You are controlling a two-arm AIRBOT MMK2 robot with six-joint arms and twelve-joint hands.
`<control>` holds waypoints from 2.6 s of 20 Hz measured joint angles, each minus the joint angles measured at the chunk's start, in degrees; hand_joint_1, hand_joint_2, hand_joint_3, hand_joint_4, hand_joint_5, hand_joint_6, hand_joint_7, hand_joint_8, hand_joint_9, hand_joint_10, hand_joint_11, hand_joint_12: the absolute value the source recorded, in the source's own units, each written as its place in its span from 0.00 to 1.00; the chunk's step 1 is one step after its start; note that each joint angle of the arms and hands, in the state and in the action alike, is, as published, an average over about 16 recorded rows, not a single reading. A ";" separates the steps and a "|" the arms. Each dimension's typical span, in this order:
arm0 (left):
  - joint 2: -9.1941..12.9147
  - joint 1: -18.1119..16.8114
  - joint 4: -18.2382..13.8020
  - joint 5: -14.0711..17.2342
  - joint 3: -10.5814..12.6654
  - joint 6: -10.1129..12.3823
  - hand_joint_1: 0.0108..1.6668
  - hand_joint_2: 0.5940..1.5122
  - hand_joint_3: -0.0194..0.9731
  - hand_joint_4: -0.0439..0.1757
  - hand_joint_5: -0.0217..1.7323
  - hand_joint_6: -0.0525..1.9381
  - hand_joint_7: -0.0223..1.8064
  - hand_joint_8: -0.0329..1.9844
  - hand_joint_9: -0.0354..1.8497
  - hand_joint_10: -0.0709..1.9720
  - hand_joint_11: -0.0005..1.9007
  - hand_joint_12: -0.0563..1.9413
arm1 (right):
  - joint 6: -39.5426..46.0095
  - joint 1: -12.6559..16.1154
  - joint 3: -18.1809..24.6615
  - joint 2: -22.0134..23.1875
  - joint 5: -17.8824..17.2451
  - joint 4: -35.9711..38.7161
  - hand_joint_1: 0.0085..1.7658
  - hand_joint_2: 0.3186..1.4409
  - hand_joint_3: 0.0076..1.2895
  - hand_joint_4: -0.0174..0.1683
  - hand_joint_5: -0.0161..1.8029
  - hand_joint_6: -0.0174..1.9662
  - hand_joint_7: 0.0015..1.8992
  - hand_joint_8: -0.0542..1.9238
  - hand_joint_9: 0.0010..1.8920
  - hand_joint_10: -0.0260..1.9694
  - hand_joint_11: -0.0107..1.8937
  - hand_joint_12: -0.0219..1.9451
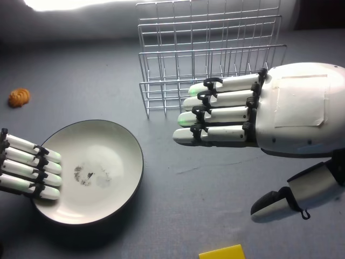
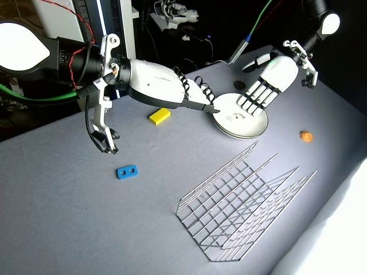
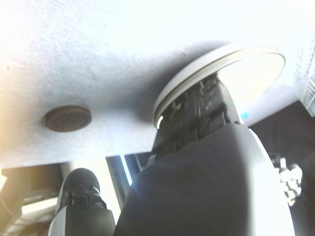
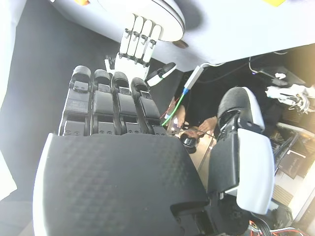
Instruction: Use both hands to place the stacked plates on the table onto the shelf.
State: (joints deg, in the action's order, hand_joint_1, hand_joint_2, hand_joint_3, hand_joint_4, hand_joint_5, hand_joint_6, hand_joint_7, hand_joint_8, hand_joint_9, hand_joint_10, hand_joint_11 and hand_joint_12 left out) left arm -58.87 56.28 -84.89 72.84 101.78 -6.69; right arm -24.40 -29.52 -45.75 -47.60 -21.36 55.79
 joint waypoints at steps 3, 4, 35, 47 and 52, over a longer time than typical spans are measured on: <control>-0.33 0.21 0.39 -0.25 -0.47 -0.19 0.01 0.50 0.03 0.19 0.01 0.02 0.01 0.01 0.02 0.03 0.01 0.02 | -0.75 0.01 0.00 -0.07 0.02 -0.04 0.11 0.65 0.01 0.10 0.02 0.02 0.01 0.04 0.01 0.01 0.02 0.02; -0.48 0.22 0.52 -0.37 -0.73 -0.25 0.00 0.50 0.03 0.19 0.01 0.02 0.01 0.01 0.02 0.03 0.01 0.02 | -1.09 0.04 0.00 -0.17 0.10 -0.04 0.12 0.65 0.01 0.10 0.02 0.02 0.01 0.04 0.01 0.01 0.02 0.02; -3.77 -1.85 1.39 -3.56 -5.29 -0.31 0.00 0.50 0.03 0.17 0.01 0.01 0.01 0.01 0.02 0.03 0.01 0.03 | -9.75 3.33 -14.35 -26.51 11.10 -1.10 0.69 0.63 0.01 0.10 0.09 0.02 0.04 0.04 0.04 0.01 0.01 0.27; -3.88 -2.00 1.34 -3.68 -5.25 -0.24 0.00 0.50 0.03 0.18 0.01 0.02 0.01 0.01 0.02 0.03 0.01 0.03 | -11.53 1.63 -20.48 -33.54 9.76 -3.55 0.64 0.63 0.01 0.10 0.18 0.02 0.14 0.04 0.14 0.03 0.02 0.46; -3.93 -2.10 1.37 -3.74 -5.28 -0.19 0.00 0.50 0.03 0.18 0.01 0.02 0.01 0.01 0.02 0.03 0.01 0.03 | -11.61 1.13 -21.56 -34.45 8.10 -4.87 0.63 0.62 0.01 0.09 0.27 0.03 0.25 0.05 0.25 0.04 0.09 0.54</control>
State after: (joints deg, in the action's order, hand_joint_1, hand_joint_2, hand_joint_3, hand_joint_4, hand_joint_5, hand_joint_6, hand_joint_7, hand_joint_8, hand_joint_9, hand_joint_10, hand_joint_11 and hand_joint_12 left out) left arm -62.80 54.18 -83.53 69.10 96.50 -6.88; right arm -36.01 -28.39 -67.31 -82.05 -13.27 50.92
